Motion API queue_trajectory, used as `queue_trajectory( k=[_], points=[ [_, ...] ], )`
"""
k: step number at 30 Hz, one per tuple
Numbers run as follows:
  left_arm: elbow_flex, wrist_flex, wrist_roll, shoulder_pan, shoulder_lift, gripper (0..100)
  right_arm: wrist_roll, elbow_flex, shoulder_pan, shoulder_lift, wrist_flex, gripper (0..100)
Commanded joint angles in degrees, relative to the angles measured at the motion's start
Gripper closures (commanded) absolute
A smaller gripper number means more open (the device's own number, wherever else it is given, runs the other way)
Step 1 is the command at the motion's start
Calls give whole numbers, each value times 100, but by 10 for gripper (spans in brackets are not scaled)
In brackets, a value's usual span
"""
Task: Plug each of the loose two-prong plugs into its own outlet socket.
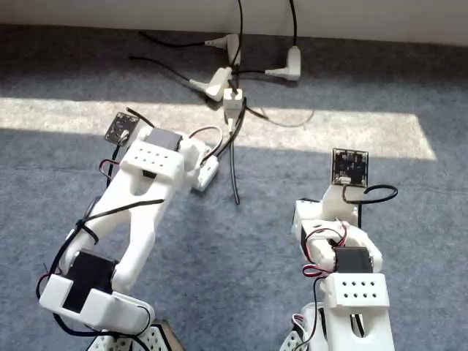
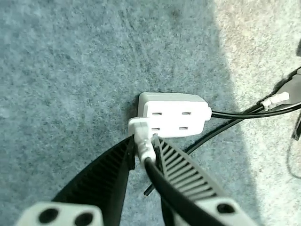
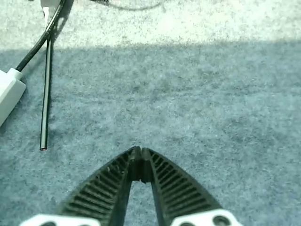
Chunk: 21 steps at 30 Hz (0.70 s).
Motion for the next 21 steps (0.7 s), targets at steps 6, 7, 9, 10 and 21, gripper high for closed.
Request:
queue_trajectory(
  k=[6,7,9,10,21],
  points=[
    [-523,44,9,75,-57,994,-70,-22,57,-31,-101,973],
    [-593,44,-132,75,-40,994,-70,-22,57,-31,-101,973],
    [-655,44,-413,75,-31,995,-70,-22,57,-31,-101,973],
    [-655,44,-457,75,-31,995,-70,-22,57,-31,-101,973],
    [-242,-352,-501,92,-13,995,-70,-22,57,-31,-101,973]
  ],
)
